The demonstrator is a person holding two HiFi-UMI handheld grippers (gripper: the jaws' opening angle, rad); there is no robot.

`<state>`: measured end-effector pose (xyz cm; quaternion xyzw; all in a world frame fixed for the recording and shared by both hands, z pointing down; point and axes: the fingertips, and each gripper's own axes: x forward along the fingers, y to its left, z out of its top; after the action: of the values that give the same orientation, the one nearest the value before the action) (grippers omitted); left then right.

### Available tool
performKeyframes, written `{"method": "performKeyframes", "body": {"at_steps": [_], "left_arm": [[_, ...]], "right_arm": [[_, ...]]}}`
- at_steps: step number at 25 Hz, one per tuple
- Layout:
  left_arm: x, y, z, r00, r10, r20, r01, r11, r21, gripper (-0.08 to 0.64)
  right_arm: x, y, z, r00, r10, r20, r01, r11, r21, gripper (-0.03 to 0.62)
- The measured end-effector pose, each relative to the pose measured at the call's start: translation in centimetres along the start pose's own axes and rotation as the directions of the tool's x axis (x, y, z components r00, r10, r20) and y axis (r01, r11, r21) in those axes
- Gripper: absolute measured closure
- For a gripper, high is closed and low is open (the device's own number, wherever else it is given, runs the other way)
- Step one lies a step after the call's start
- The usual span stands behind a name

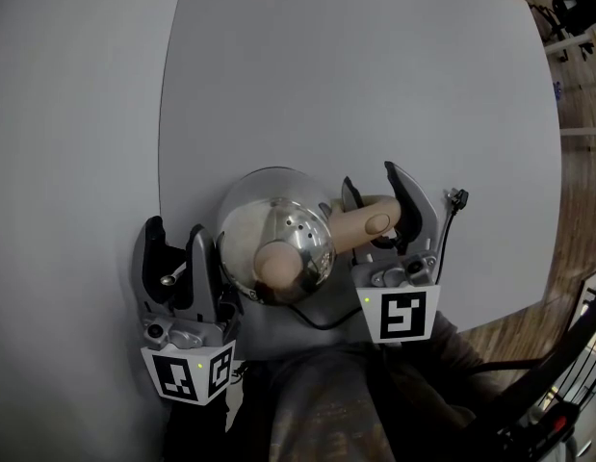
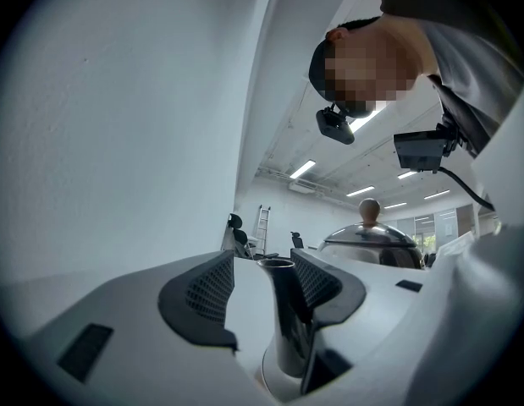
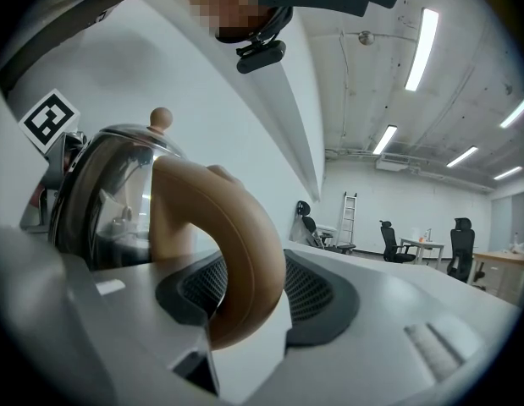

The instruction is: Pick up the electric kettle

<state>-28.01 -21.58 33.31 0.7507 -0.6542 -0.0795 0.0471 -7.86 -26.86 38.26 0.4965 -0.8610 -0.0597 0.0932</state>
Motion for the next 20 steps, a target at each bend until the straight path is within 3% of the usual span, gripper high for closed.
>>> {"method": "performKeyframes", "body": {"at_steps": [8, 11, 20], "left_arm": [[-0.2, -1.2, 0.0, 1.0, -0.022, -0.005, 0.022, 1.0, 0.011, 0.466], [-0.2, -1.6, -0.3, 0.999, -0.031, -0.01, 0.031, 0.999, 0.014, 0.552], [-0.3, -1.8, -0.3, 0.999, -0.047, -0.011, 0.047, 0.999, 0.021, 0.56]], "right_arm": [[-0.1, 0.6, 0.0, 1.0, 0.024, -0.002, -0.024, 1.0, 0.0, 0.456], [-0.2, 0.7, 0.0, 0.999, 0.041, -0.002, -0.041, 0.999, 0.018, 0.461], [-0.4, 0.6, 0.2, 0.998, 0.056, 0.015, -0.057, 0.996, 0.069, 0.483]]}}
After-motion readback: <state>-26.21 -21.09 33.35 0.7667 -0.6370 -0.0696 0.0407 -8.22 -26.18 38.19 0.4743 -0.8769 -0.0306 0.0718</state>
